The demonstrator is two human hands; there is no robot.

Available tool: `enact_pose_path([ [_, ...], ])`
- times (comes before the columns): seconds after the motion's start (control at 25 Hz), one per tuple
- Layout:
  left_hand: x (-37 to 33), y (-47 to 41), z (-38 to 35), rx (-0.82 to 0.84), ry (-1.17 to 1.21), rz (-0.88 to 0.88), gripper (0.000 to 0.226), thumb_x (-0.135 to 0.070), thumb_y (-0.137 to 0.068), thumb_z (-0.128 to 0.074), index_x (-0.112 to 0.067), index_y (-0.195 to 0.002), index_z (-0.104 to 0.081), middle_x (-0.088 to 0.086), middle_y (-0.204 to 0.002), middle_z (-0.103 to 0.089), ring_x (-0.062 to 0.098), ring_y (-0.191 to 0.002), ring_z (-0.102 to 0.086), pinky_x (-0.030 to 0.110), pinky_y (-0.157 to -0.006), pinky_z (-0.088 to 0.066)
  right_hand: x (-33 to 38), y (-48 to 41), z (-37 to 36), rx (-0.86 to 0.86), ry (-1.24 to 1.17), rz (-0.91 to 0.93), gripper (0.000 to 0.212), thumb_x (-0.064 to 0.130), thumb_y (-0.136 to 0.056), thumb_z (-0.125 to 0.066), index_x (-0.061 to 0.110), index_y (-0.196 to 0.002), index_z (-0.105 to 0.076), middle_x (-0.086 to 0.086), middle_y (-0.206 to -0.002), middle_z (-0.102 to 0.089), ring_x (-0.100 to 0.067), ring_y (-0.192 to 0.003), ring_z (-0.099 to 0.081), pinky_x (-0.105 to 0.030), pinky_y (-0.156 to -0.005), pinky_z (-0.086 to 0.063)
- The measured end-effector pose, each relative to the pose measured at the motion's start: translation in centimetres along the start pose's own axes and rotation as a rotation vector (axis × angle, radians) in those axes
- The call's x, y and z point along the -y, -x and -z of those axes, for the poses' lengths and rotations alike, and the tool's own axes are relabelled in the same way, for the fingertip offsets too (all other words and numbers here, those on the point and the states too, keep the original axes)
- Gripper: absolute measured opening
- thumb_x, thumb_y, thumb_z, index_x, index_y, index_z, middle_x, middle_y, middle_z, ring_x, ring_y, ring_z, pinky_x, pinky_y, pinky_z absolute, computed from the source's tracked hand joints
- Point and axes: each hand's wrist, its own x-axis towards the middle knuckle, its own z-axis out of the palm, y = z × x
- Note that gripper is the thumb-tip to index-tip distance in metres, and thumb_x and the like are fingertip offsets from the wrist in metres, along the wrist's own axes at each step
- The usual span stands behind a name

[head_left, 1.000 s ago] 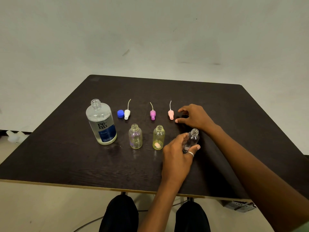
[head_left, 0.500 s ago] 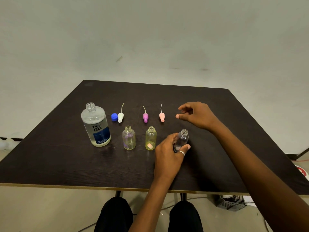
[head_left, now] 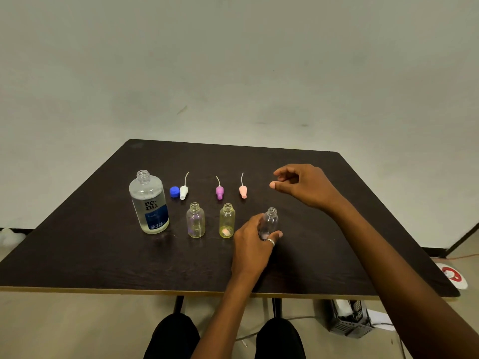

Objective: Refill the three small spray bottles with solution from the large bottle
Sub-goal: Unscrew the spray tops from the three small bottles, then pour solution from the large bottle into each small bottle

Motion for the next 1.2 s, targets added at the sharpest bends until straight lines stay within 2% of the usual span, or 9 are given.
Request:
enact_pose_path([
  [0.2,-0.4,0.1,0.1,0.001,-0.023,0.022,0.055,-0.031,-0.076,-0.086,-0.027,-0.125,-0.062,-0.025,-0.106,-0.062,-0.018,-0.092,-0.058,0.002,-0.077,-0.045,0.9,0.9,1.1,-0.03,-0.002,-0.006,0.044,0.053,-0.08,-0.069,0.025,-0.113,-0.068,0.014,-0.094,-0.068,0.004,-0.084,-0.063,-0.009,-0.069,-0.044],
  [0.36,-1.6,1.4,0.8,-0.004,-0.053,0.055,0.078,-0.039,-0.074,-0.086,-0.016,-0.14,-0.053,-0.003,-0.134,-0.063,0.005,-0.121,-0.058,0.017,-0.099,-0.047,2.5,1.1,2.0,-0.067,-0.011,0.011,0.044,0.058,-0.08,-0.065,0.028,-0.112,-0.068,0.016,-0.094,-0.068,0.005,-0.085,-0.063,-0.009,-0.07,-0.044],
  [0.48,-2.1,5.0,2.3,-0.15,-0.159,-0.046,0.071,-0.052,-0.078,-0.078,-0.019,-0.138,-0.058,-0.006,-0.131,-0.064,0.006,-0.121,-0.059,0.021,-0.098,-0.051,4.3,1.2,2.5,-0.098,-0.029,0.051,0.043,0.059,-0.081,-0.064,0.03,-0.112,-0.068,0.018,-0.094,-0.068,0.007,-0.086,-0.063,-0.011,-0.074,-0.046],
  [0.6,-1.4,7.2,5.7,-0.379,-0.23,-0.149,0.048,-0.044,-0.084,-0.073,-0.024,-0.126,-0.064,-0.007,-0.119,-0.07,0.003,-0.107,-0.064,0.023,-0.085,-0.057,6.2,1.4,2.0,-0.103,-0.047,0.099,0.039,0.055,-0.083,-0.064,0.029,-0.111,-0.069,0.018,-0.095,-0.069,0.009,-0.087,-0.063,-0.006,-0.074,-0.045],
  [0.72,-0.5,5.8,9.7,-0.534,-0.247,-0.024,0.053,-0.033,-0.084,-0.077,-0.021,-0.131,-0.058,-0.001,-0.126,-0.063,0.015,-0.114,-0.06,0.031,-0.089,-0.054,7.9,1.4,1.1,-0.089,-0.069,0.126,0.038,0.052,-0.085,-0.064,0.028,-0.113,-0.068,0.017,-0.097,-0.069,0.009,-0.089,-0.062,-0.005,-0.075,-0.043],
  [0.84,0.5,3.1,12.5,-0.448,-0.191,0.189,0.076,-0.032,-0.082,-0.081,-0.02,-0.147,-0.043,0.003,-0.148,-0.048,0.022,-0.137,-0.045,0.042,-0.109,-0.045,9.5,1.4,0.1,-0.082,-0.092,0.145,0.035,0.05,-0.086,-0.064,0.028,-0.113,-0.068,0.017,-0.097,-0.07,0.01,-0.09,-0.062,-0.003,-0.073,-0.043],
  [0.96,1.8,0.7,13.5,-0.297,-0.158,0.28,0.09,-0.034,-0.078,-0.084,-0.02,-0.152,-0.035,0.002,-0.155,-0.043,0.021,-0.143,-0.04,0.043,-0.115,-0.04,10.9,1.4,-1.2,-0.07,-0.13,0.147,0.033,0.047,-0.086,-0.065,0.027,-0.112,-0.069,0.017,-0.095,-0.07,0.012,-0.09,-0.061,-0.001,-0.074,-0.044],
  [1.08,2.2,-0.8,13.4,-0.21,-0.188,0.295,0.084,-0.036,-0.076,-0.085,-0.018,-0.147,-0.044,0.003,-0.145,-0.055,0.019,-0.131,-0.053,0.038,-0.107,-0.047,12.2,1.3,-2.9,-0.061,-0.17,0.147,0.032,0.044,-0.085,-0.067,0.024,-0.11,-0.07,0.016,-0.094,-0.07,0.009,-0.088,-0.062,-0.004,-0.076,-0.046],
  [1.2,1.5,-1.2,13.4,-0.195,-0.22,0.276,0.056,-0.032,-0.08,-0.082,-0.023,-0.13,-0.058,-0.003,-0.122,-0.069,0.009,-0.104,-0.062,0.024,-0.088,-0.05,13.7,0.9,-5.1,-0.047,-0.197,0.14,0.034,0.044,-0.086,-0.066,0.023,-0.113,-0.069,0.014,-0.099,-0.069,0.004,-0.091,-0.063,-0.008,-0.077,-0.049],
])
